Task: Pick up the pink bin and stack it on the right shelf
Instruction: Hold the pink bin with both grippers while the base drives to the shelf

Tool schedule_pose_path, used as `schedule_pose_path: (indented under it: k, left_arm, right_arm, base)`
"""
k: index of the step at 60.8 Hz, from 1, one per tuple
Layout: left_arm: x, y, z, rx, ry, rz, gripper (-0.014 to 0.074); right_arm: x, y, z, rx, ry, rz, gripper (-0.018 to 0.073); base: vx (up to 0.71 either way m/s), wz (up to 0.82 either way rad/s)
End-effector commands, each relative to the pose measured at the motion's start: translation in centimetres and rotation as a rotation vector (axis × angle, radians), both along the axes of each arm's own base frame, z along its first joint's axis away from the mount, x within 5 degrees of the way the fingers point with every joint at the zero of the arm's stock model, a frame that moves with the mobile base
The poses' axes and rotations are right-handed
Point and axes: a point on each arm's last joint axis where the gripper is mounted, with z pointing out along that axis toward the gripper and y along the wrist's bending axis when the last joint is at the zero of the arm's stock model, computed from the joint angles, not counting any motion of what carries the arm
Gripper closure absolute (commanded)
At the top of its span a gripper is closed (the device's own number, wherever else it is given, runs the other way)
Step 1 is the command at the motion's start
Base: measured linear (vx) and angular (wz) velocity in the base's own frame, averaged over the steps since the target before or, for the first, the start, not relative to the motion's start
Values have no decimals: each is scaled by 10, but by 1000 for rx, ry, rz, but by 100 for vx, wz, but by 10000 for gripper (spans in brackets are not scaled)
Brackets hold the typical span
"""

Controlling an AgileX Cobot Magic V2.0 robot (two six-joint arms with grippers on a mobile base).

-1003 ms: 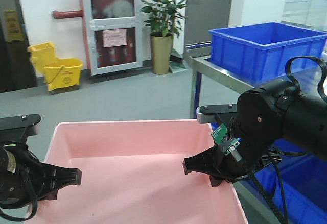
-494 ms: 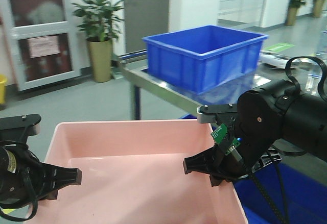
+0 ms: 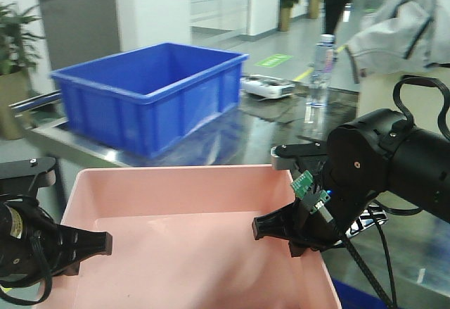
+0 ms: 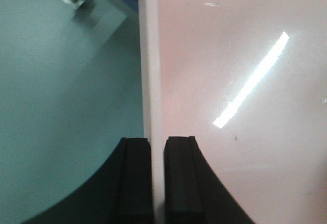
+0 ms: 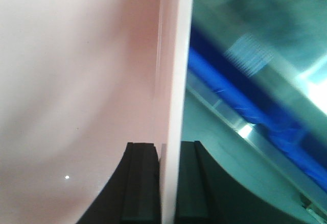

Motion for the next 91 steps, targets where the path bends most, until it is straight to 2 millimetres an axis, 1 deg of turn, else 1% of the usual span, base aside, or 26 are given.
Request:
schedule_pose_path:
  k: [1,44,70,91]
  left_arm:
    - [-1,1,21,-27,-114,-6,424]
    - [-1,1,21,-27,-114,-6,424]
    - [-1,1,21,-27,-114,-6,424]
    - [-1,1,21,-27,-114,-6,424]
  right_arm:
    - [-2,-10,27,-17,-123,8,475]
    - [-2,-10,27,-17,-123,8,475]
    - [-2,-10,27,-17,-123,8,475]
    - [-2,-10,27,-16,-125,8,475]
  base:
    - [26,-58]
    - [22,-58]
    - [19,-32]
    - [12,-9]
